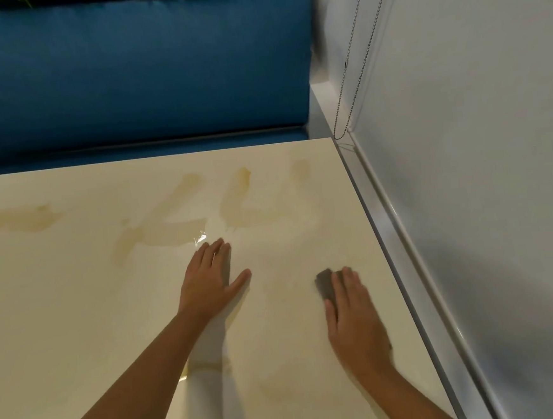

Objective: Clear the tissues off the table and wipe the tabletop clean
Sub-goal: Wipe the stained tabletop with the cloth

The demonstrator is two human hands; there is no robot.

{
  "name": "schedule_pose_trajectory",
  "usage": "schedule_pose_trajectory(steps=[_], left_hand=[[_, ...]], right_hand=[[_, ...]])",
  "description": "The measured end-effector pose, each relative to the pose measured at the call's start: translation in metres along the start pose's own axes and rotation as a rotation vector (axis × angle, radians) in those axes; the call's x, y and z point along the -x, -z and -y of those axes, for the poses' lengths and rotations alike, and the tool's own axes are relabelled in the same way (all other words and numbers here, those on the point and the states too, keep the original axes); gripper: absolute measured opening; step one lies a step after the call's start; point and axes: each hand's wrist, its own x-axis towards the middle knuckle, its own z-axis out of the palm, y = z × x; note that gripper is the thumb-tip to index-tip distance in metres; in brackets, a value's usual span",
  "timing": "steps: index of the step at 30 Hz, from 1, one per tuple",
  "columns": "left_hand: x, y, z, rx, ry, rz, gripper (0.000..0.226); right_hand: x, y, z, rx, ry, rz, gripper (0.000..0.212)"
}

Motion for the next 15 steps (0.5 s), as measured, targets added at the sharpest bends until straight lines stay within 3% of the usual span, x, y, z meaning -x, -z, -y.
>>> schedule_pose_trajectory(steps=[4, 11, 15], left_hand=[[0.003, -0.008, -0.001, 0.013, 0.011, -0.074, 0.074], [0.001, -0.009, -0.001, 0.034, 0.005, -0.116, 0.070], [0.002, -0.008, -0.001, 0.040, 0.014, -0.111, 0.070]], right_hand=[[0.002, 0.009, -0.031, -0.048, 0.171, 0.045, 0.058], [-0.065, 0.011, -0.032, 0.003, -0.171, -0.083, 0.052], [-0.075, -0.002, 0.006, 0.007, -0.078, -0.050, 0.063]])
